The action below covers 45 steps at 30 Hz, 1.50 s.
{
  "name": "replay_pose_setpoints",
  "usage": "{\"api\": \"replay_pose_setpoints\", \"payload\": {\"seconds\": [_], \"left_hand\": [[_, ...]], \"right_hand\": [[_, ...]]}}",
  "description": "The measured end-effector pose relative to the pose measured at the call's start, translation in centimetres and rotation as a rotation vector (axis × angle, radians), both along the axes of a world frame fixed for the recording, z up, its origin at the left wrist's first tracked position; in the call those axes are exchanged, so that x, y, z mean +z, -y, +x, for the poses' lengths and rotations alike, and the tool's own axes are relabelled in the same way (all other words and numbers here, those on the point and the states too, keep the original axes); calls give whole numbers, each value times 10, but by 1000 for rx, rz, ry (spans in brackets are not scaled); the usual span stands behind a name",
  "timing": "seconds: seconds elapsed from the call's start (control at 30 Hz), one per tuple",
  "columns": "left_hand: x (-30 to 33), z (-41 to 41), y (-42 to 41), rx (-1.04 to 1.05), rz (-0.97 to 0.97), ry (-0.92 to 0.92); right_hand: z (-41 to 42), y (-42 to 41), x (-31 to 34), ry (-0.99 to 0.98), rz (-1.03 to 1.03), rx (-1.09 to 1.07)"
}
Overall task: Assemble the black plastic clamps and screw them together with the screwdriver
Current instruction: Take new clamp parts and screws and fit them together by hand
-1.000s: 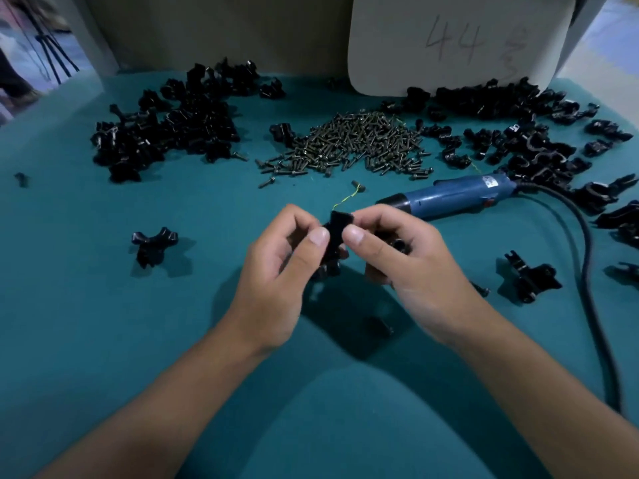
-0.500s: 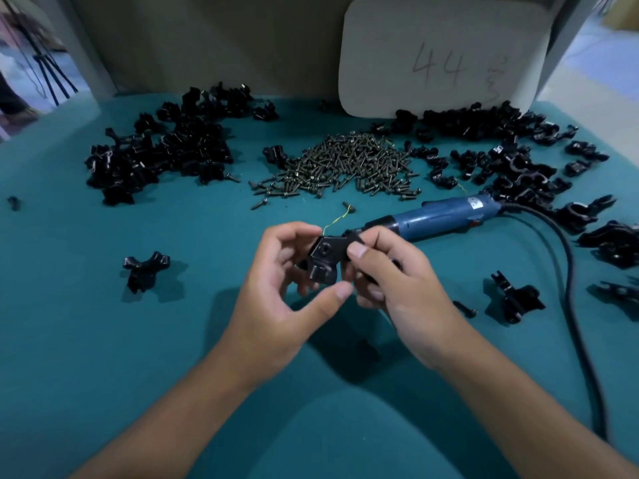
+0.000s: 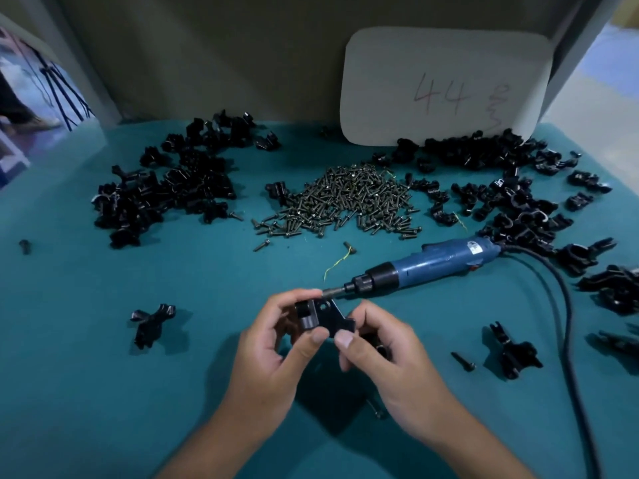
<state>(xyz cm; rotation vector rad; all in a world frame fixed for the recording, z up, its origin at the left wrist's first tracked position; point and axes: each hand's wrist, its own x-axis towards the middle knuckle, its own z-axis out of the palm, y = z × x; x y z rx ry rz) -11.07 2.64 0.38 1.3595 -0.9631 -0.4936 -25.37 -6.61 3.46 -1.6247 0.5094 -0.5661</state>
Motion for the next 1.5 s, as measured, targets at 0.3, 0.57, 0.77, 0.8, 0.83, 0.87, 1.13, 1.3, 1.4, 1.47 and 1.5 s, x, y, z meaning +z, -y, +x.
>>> {"api": "replay_pose_setpoints", "payload": {"seconds": [0.3, 0.57, 0.77, 0.8, 0.83, 0.87, 1.13, 1.3, 1.4, 1.47, 1.5], "left_hand": [[3, -1, -2, -12, -45, 3], [6, -4, -4, -194, 33, -174], [7, -4, 0, -399, 4, -325], [7, -4, 0, -420, -5, -318], [7, -5, 0, -421, -20, -305], [8, -4, 1, -396, -37, -296], [7, 4, 4, -184, -82, -370], [4, -1, 4, -150, -48, -295], [2, 0, 3, -202, -23, -343], [0, 3, 3, -250, -12, -349], [-1, 3, 3, -259, -5, -326]], "right_hand": [[2, 1, -1, 29, 51, -22], [3, 8, 4, 76, 83, -139], [3, 9, 8, 81, 109, -165], [3, 9, 8, 81, 146, -167], [2, 9, 8, 91, 214, -158], [2, 10, 8, 113, 306, -134], [-4, 15, 7, 253, 574, 79], [2, 11, 6, 231, 586, 15], [2, 12, 8, 253, 617, -24], [1, 15, 9, 273, 655, -47], [0, 16, 10, 281, 678, -49]]}}
